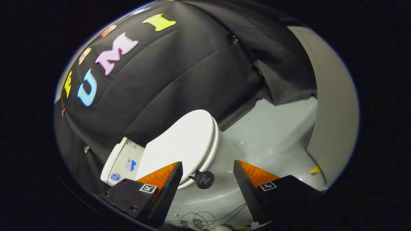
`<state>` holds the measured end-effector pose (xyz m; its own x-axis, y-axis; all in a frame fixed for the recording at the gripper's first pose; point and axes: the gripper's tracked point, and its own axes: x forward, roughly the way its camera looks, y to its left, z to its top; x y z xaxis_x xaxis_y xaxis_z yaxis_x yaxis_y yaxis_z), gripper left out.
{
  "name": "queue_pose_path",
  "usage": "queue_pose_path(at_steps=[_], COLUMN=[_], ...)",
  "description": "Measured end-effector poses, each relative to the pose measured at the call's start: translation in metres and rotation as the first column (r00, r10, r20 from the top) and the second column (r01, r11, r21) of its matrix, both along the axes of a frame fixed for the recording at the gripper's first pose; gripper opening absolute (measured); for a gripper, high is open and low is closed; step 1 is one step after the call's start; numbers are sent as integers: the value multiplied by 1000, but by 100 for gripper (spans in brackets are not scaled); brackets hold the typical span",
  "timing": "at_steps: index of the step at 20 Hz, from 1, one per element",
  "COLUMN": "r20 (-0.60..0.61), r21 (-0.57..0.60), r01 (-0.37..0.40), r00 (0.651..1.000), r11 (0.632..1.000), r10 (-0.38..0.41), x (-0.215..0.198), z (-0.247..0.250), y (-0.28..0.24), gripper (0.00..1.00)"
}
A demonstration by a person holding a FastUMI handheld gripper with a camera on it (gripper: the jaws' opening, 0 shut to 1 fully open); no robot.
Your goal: Open the toilet lid.
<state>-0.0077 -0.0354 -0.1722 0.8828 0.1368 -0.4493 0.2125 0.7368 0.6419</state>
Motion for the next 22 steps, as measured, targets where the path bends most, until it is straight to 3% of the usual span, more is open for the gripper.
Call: queue_pose_path(at_steps=[3,5,8,11,14,15,16,18,21,22], r20=[-61,-84,-76,-84,-96,-85,-87,-96,-77,-92], r21=[237,326,387,444,463,473,499,528,551,534], r01=[44,76,72,83,86,85,78,88,68,106], r00=[998,995,996,995,994,995,995,994,997,994], r11=[970,942,919,892,882,877,863,845,832,839], r10=[-30,-52,-46,-50,-47,-50,-40,-44,-31,-67], x=[1,-1,0,2,6,8,6,10,10,9], z=[-23,-32,-35,-38,-48,-47,-45,-47,-44,-38], y=[7,8,13,13,20,19,22,24,28,2], gripper=[98,95,95,79,79,59,57,42,42,33])
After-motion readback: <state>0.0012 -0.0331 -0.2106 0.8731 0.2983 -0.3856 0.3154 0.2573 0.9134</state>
